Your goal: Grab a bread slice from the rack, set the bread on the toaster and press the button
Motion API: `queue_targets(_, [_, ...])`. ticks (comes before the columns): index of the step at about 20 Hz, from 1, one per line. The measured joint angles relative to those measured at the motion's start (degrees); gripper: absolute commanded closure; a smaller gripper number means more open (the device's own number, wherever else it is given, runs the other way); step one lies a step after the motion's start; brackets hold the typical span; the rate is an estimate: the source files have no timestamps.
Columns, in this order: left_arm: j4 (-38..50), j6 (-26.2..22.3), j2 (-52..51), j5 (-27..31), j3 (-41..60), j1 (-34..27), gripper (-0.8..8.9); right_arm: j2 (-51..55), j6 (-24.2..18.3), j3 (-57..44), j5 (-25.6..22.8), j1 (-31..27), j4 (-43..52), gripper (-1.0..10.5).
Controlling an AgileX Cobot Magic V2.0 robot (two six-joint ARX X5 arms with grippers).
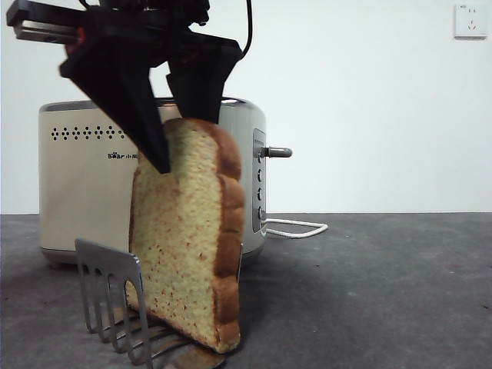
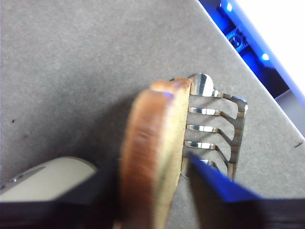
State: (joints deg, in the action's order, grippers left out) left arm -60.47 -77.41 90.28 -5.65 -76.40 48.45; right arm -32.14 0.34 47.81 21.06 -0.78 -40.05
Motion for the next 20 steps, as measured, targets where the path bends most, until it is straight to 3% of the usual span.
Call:
queue_targets(5, [-0.5, -0.2, -0.7, 1.0, 0.0, 0.5, 8.26, 0.0, -0.3, 0.0, 0.0, 0.0, -0.8, 9.5])
queue_targets(12, [-2.8, -1.6, -7.9, 1.0, 0.0, 1.4, 8.22, 0.0, -0.4, 0.0, 0.0, 0.0, -1.5, 9.5])
queue_targets(16, [-4.7, 4.3, -14.8, 3.5, 0.0, 2.4, 8.22, 0.0, -0.4, 0.0, 0.0, 0.0, -2.3, 9.5])
queue_targets(20, [-10.0, 12.2, -21.6, 14.0, -0.4, 3.1, 8.23, 0.0, -0.4, 0.0, 0.0, 0.0, -2.3, 9.5])
